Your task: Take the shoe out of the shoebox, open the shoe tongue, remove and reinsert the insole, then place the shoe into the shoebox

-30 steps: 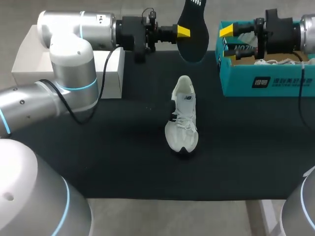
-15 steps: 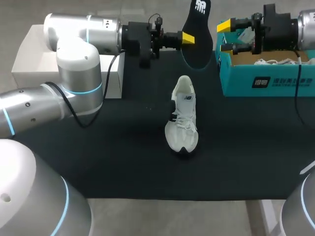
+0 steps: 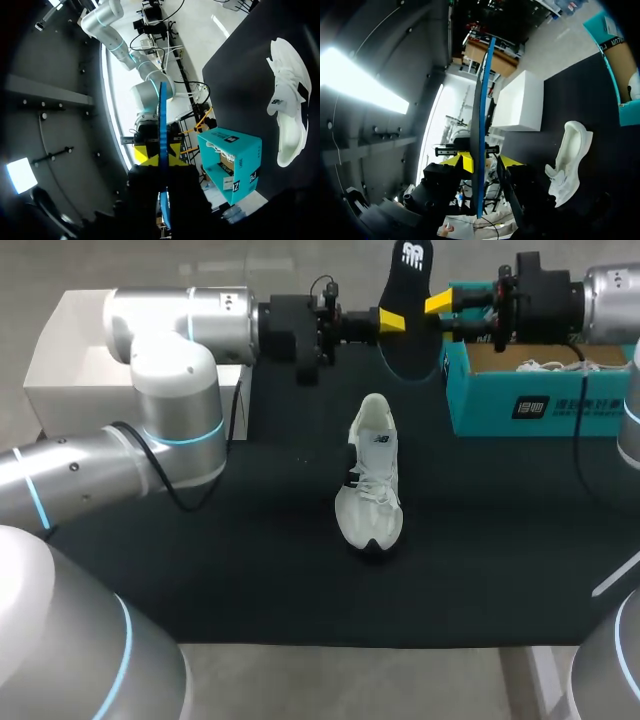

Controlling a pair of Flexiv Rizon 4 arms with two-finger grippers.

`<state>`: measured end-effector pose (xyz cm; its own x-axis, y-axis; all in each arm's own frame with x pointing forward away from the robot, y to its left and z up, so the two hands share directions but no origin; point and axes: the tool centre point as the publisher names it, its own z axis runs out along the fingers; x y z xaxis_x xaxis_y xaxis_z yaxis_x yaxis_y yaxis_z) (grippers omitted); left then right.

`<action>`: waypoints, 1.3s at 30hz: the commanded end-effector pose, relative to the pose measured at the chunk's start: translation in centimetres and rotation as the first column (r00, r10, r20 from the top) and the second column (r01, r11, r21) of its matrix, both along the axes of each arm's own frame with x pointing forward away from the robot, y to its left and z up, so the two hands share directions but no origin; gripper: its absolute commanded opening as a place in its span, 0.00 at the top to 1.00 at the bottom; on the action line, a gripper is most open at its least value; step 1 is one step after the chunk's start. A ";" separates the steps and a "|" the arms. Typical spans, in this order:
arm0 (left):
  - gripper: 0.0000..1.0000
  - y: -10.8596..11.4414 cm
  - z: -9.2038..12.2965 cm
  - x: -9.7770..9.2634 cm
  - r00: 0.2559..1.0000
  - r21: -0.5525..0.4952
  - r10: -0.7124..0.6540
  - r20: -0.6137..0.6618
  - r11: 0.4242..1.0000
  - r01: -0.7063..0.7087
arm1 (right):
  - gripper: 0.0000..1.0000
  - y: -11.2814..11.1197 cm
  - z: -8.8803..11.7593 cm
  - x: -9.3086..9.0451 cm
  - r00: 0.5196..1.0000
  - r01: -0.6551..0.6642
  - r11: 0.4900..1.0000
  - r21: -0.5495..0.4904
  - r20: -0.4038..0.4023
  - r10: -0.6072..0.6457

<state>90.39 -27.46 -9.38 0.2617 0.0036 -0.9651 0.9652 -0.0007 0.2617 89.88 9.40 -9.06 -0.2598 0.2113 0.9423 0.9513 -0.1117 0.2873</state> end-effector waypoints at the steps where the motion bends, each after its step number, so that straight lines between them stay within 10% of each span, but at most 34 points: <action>1: 1.00 -0.3 0.0 0.0 1.000 0.002 -0.005 -0.002 1.000 0.005 | 0.61 0.4 -0.3 0.2 1.000 -0.002 1.000 0.002 -0.004 0.002; 24: 1.00 -0.8 0.1 0.1 1.000 -0.016 -0.005 0.000 1.000 0.005 | 1.00 1.0 -0.6 0.0 1.000 -0.015 1.000 0.011 -0.020 0.016; 33: 1.00 -0.6 -0.1 0.0 1.000 -0.005 -0.010 -0.008 1.000 0.010 | 1.00 1.0 -0.6 0.0 1.000 -0.021 1.000 0.013 -0.016 0.021; 35: 0.13 -0.5 -0.1 0.0 1.000 0.002 -0.008 -0.007 1.000 0.008 | 1.00 0.9 -0.5 0.1 1.000 -0.022 1.000 0.013 -0.013 0.022; 39: 0.00 0.2 0.0 0.2 1.000 0.008 -0.016 -0.008 1.000 0.016 | 1.00 0.6 -0.5 0.1 1.000 -0.021 1.000 0.015 0.002 0.021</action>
<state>90.42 -27.83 -9.58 0.2539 -0.0016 -0.9672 0.9672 -0.0070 0.2539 89.96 10.09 -9.56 -0.2654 0.1911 0.9450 0.9530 -0.0968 0.2872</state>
